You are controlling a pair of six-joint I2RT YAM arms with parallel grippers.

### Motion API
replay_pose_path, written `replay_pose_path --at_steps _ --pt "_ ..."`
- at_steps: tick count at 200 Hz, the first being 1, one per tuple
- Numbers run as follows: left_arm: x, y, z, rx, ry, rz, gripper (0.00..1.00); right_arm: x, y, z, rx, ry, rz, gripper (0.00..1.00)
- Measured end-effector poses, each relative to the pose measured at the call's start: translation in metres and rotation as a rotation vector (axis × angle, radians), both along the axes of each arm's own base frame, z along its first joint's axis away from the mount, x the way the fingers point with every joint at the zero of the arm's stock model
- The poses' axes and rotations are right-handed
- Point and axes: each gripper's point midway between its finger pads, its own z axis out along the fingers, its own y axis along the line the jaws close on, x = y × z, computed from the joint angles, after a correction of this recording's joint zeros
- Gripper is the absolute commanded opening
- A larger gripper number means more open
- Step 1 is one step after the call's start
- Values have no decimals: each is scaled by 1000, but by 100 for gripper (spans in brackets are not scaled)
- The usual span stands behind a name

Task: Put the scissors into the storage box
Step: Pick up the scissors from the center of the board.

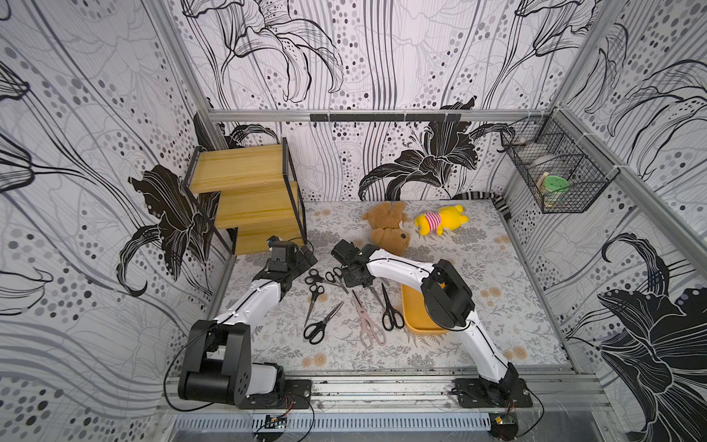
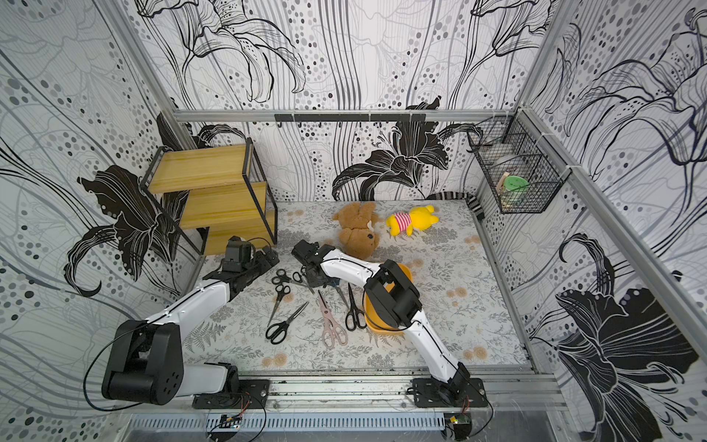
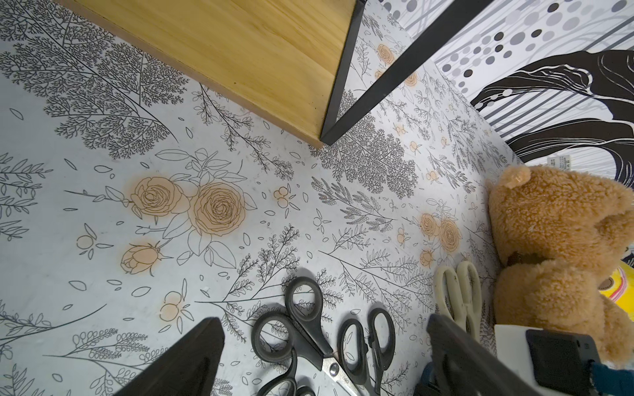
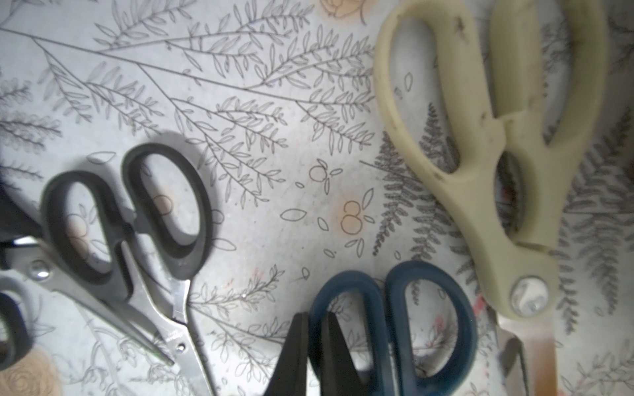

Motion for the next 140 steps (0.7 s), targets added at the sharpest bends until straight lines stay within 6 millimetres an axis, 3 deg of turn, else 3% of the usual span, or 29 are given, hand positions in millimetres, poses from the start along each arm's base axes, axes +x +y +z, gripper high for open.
replay_pose_path --at_steps 27,52,105,140 --pt "0 0 0 0 0 0 97 2 5 6 19 -5 3 0" --pt "0 1 0 0 0 2 97 8 13 28 62 -37 7 0" --pt "0 2 0 0 0 4 97 16 19 113 177 -158 19 0" --pt "0 0 0 -7 0 -3 97 17 1 158 169 -247 12 0"
